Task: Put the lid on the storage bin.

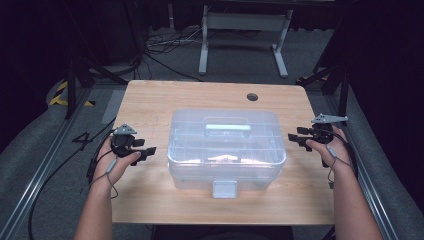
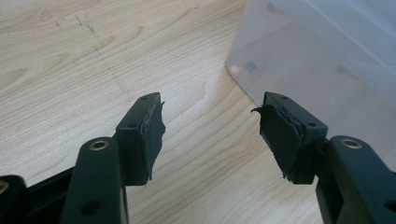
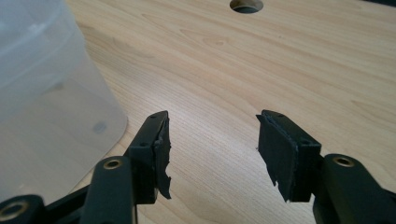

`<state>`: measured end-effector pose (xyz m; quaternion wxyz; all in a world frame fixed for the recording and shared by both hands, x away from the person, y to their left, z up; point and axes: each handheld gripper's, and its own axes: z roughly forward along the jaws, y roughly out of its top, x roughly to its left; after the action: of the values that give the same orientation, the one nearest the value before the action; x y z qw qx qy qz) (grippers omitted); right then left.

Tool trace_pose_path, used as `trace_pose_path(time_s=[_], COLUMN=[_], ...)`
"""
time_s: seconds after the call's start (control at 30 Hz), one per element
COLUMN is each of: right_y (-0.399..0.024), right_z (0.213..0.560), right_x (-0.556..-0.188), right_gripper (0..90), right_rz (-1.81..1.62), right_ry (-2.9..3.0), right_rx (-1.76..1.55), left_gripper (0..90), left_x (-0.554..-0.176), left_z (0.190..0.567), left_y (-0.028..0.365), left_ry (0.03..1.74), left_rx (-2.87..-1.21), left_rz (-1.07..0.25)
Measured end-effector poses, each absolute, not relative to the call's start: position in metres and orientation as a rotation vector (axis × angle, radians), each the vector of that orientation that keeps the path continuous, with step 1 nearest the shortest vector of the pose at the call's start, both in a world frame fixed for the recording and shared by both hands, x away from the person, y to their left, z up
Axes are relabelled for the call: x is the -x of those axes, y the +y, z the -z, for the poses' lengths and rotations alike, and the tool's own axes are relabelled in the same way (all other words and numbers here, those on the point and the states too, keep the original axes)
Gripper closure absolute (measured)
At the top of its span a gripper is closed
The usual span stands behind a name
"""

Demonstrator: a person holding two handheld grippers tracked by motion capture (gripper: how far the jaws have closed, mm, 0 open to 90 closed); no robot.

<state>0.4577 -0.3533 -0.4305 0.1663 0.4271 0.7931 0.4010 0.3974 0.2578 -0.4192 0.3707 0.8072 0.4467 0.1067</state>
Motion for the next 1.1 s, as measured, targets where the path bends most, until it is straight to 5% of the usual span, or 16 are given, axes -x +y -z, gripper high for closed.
trace_pose_path(time_s=[1.1], right_y=[-0.331], right_z=[0.483], right_x=[-0.472], right_gripper=[42.2], right_rz=[-1.102], right_ry=[2.226], right_rx=[-1.199], left_gripper=[38.1], left_x=[-0.41], left_z=[0.455], left_y=[0.252], left_ry=[1.137], left_rx=[-2.15], left_rz=[-0.246])
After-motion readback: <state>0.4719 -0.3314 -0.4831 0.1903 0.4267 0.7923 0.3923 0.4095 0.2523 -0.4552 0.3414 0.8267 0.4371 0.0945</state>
